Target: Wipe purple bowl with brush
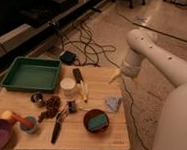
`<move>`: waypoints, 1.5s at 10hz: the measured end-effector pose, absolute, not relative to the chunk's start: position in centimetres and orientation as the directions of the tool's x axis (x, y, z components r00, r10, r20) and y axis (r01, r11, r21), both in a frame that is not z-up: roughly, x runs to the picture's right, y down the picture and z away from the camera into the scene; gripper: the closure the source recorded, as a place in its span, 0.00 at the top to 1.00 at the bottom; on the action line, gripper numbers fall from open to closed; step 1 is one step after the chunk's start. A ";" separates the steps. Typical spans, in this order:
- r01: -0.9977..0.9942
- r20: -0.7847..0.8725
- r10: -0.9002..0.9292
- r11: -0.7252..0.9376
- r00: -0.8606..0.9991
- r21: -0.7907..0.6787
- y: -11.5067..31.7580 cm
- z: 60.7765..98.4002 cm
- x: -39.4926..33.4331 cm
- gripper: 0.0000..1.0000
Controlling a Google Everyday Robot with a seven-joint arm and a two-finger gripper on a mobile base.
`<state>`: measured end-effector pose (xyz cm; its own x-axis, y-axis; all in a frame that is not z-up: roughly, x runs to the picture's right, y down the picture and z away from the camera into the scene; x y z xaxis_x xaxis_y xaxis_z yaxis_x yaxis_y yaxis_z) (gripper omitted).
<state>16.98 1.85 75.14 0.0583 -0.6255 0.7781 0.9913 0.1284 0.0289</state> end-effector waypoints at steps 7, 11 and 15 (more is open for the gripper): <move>0.991 0.780 -0.625 0.115 0.022 0.064 1.9 74.8 16.3 0.80; 0.982 0.768 -0.634 0.075 -0.089 0.176 3.2 72.5 12.3 0.80; 0.927 0.701 -0.657 0.005 -0.279 0.374 6.7 68.2 6.3 0.80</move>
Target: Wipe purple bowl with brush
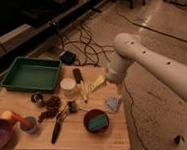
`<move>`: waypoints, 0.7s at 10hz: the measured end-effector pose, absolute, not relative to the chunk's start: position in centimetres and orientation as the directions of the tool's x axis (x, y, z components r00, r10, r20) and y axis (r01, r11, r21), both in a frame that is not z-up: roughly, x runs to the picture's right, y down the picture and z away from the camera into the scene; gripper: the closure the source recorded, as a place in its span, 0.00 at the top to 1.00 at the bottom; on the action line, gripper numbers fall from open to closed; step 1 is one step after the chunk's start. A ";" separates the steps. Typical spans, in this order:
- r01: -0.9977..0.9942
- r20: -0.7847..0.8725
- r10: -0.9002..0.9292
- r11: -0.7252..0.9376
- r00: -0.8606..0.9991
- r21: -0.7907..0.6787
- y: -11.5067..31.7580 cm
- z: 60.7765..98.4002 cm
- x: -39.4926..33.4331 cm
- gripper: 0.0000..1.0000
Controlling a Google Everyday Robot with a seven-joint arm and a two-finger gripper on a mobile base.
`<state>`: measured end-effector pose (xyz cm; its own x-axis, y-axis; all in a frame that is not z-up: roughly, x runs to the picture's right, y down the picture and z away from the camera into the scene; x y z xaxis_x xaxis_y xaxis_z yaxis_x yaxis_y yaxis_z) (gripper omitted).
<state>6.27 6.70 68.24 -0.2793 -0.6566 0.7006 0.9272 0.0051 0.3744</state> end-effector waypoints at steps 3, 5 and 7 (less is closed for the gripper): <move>0.860 0.643 -0.644 -0.046 -0.414 0.508 9.6 65.8 2.3 0.80; 0.862 0.644 -0.645 -0.044 -0.411 0.506 9.6 65.8 2.5 0.80; 0.859 0.642 -0.643 -0.047 -0.416 0.510 9.6 65.8 2.2 0.80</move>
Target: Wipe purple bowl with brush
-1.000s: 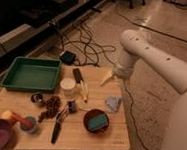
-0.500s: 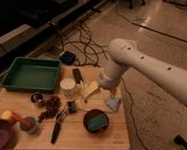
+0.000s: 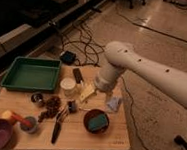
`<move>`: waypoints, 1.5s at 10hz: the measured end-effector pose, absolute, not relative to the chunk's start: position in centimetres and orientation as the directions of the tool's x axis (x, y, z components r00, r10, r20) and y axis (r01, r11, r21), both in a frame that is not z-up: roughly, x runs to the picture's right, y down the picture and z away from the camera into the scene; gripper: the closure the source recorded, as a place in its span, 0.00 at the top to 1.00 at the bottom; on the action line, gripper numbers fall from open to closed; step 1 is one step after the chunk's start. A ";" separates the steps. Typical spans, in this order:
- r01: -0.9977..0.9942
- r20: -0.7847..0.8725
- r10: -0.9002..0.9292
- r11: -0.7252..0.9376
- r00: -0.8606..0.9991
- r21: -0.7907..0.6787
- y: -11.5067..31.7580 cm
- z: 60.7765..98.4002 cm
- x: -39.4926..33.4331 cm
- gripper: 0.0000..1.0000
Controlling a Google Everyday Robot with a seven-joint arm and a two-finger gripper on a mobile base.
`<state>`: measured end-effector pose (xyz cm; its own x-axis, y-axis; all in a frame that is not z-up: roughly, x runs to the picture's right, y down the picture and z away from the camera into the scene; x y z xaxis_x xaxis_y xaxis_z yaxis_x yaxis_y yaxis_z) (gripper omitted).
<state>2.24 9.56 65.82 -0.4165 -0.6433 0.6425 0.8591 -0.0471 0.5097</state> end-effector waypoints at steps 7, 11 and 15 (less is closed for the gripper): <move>0.801 0.586 -0.599 -0.166 -0.546 0.576 13.3 65.5 -9.4 0.80; 0.844 0.648 -0.556 -0.224 -0.521 0.487 19.2 69.3 -13.2 0.80; 0.903 0.721 -0.544 -0.253 -0.429 0.347 24.1 72.3 -14.9 0.80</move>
